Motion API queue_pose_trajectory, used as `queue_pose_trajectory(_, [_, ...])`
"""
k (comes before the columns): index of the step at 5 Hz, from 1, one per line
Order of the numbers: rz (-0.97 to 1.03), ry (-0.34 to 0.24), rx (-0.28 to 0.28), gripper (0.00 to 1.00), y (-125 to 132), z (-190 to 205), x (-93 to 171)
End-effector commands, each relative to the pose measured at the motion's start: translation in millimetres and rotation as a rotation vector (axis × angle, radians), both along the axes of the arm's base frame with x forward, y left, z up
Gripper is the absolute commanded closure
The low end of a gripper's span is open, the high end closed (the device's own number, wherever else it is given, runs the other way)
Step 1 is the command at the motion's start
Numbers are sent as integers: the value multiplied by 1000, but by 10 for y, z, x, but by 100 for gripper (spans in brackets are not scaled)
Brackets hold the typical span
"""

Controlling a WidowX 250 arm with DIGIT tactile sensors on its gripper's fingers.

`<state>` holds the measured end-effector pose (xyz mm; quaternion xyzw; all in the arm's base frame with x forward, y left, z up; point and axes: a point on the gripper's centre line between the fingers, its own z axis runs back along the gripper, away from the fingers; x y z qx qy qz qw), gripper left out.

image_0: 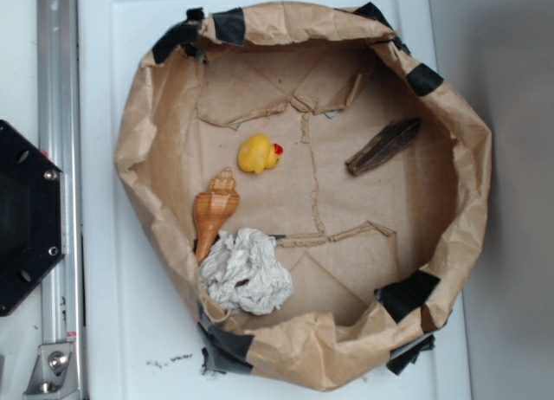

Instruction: Grab the wood chip.

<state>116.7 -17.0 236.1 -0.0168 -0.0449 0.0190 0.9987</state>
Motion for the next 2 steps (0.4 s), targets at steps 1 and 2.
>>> queue_pose_trajectory(1, [0,0,0,0,0,0,0])
queue_pose_trajectory(2, [46,-21,1,0,146,-142,225])
